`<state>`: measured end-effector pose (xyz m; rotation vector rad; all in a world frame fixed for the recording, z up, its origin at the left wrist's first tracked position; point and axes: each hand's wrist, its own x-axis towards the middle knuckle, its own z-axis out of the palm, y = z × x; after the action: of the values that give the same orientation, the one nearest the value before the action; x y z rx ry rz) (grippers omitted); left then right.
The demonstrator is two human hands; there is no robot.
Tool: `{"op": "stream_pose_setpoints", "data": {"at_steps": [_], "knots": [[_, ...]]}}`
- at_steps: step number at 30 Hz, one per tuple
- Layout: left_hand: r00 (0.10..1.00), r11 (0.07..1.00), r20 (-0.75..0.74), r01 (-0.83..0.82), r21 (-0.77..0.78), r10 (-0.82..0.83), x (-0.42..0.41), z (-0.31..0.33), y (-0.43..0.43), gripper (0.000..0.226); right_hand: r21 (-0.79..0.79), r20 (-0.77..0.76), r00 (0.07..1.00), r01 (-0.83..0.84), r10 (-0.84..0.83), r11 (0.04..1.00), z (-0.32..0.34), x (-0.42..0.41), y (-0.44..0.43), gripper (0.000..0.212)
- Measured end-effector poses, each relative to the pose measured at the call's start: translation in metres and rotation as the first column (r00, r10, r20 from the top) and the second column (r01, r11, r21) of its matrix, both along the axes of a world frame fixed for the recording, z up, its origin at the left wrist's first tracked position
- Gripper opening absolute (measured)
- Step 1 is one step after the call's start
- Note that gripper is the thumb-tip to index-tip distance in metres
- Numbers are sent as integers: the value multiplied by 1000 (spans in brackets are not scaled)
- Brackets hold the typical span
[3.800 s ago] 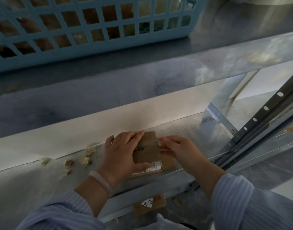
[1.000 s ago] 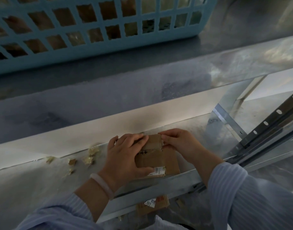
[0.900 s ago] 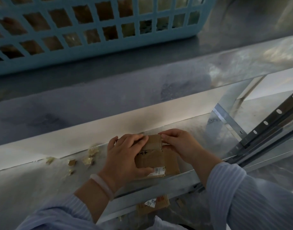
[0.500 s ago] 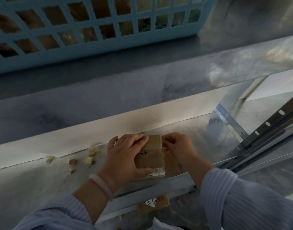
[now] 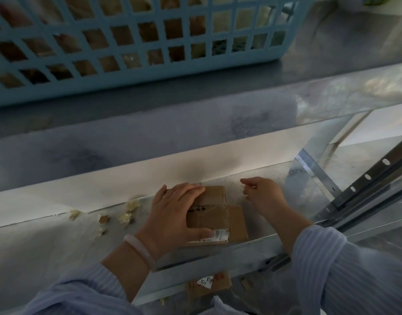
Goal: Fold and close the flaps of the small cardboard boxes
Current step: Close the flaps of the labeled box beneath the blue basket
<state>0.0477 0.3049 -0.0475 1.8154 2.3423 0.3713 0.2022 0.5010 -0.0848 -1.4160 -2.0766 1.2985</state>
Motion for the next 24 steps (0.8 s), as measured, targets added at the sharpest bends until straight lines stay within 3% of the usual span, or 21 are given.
{"op": "stream_pose_setpoints", "data": {"at_steps": [3,5,8,9,11,14,17,21,24], "knots": [[956,999,294,-33,42,19,-8,5,-3,65,149,123,992,-24,5,988,12,-1,1,22],[887,996,462,-61,59,27,-15,8,-5,58,252,116,993,-29,0,967,22,-3,-7,18],[891,983,451,-129,133,56,-23,6,-10,63,402,-38,992,-97,122,911,40,-13,-41,23],[904,972,413,-182,148,107,-26,2,-12,64,453,-28,972,-195,232,870,46,-18,-55,29],[886,928,400,-326,181,233,-26,-2,-18,66,506,147,870,-474,470,720,50,-26,-80,45],[691,856,651,-503,121,314,-19,-3,-30,32,513,434,709,-701,555,495,34,-30,-94,72],[624,829,711,-549,103,325,-18,-15,-46,18,550,445,710,-698,546,459,21,-28,-92,74],[405,726,837,-688,13,368,-20,-25,-53,14,597,417,706,-688,572,413,17,-27,-92,69],[279,708,892,-704,-63,356,-21,-26,-55,15,604,384,713,-674,586,425,17,-27,-93,68]]}}
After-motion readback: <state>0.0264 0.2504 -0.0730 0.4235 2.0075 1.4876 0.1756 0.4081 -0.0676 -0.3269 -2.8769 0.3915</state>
